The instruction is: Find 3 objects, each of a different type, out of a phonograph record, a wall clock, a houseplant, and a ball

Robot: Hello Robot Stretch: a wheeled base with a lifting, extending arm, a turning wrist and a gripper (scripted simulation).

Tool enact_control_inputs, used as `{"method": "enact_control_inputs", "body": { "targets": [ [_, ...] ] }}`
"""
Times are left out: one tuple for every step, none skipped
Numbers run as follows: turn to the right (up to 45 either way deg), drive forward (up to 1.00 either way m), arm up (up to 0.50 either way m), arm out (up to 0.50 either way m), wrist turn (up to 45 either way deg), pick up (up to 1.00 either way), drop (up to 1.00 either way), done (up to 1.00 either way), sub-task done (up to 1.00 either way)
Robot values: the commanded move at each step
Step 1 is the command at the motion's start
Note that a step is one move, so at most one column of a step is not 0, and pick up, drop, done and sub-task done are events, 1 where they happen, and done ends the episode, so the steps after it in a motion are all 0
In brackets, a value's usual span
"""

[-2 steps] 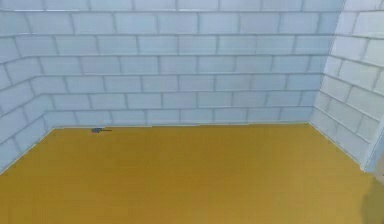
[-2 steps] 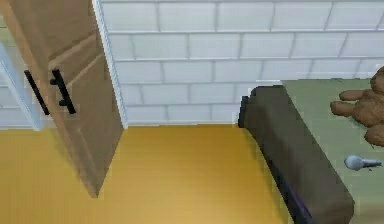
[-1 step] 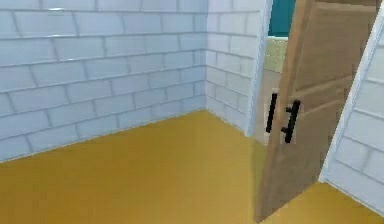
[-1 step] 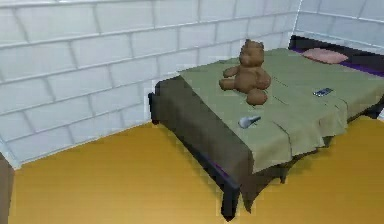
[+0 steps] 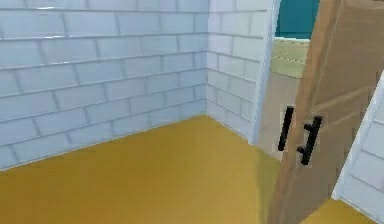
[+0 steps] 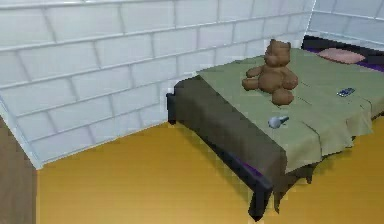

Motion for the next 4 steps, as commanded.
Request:
{"method": "enact_control_inputs", "body": {
  "targets": [
    [6.0, 0.00, 0.00, 0.00, 0.0, 0.00, 0.00, 0.00, 0.00],
    [0.0, 1.00, 0.00, 0.00, 0.0, 0.00, 0.00, 0.00, 0.00],
    [0.0, 0.20, 0.00, 0.00, 0.0, 0.00, 0.00, 0.00, 0.00],
    [45.0, 0.00, 0.00, 0.00, 0.0, 0.00, 0.00, 0.00, 0.00]
  ]
}}
